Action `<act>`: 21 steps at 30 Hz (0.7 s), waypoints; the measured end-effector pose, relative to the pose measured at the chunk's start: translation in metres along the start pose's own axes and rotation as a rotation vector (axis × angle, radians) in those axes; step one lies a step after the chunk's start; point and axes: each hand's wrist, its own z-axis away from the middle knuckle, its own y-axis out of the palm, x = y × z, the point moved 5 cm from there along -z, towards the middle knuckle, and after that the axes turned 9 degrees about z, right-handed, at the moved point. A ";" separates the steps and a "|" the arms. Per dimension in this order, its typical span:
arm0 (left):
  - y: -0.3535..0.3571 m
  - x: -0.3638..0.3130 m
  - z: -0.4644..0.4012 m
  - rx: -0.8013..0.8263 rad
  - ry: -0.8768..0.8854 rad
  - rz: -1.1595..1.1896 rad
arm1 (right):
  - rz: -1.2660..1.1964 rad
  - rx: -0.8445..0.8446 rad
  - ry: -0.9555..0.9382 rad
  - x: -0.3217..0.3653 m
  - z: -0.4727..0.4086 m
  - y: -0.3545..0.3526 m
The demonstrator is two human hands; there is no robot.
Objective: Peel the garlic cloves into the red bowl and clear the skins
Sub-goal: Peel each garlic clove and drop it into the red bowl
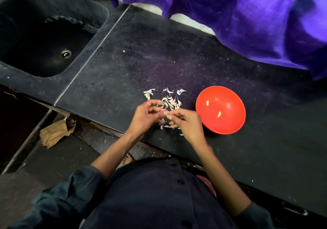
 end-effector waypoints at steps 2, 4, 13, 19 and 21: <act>0.001 0.000 0.001 -0.009 0.024 0.024 | -0.040 0.003 0.002 0.001 0.005 -0.001; 0.003 -0.001 0.003 -0.028 0.052 0.042 | -0.107 -0.006 0.014 0.003 0.008 -0.003; 0.012 -0.011 0.010 -0.100 0.166 0.064 | -0.439 0.000 0.106 0.014 0.017 -0.006; 0.009 -0.006 0.008 -0.189 0.161 -0.092 | -0.253 -0.051 0.017 0.019 0.016 -0.012; 0.007 -0.004 0.008 -0.222 0.141 -0.134 | -0.017 -0.124 -0.093 0.022 0.015 -0.016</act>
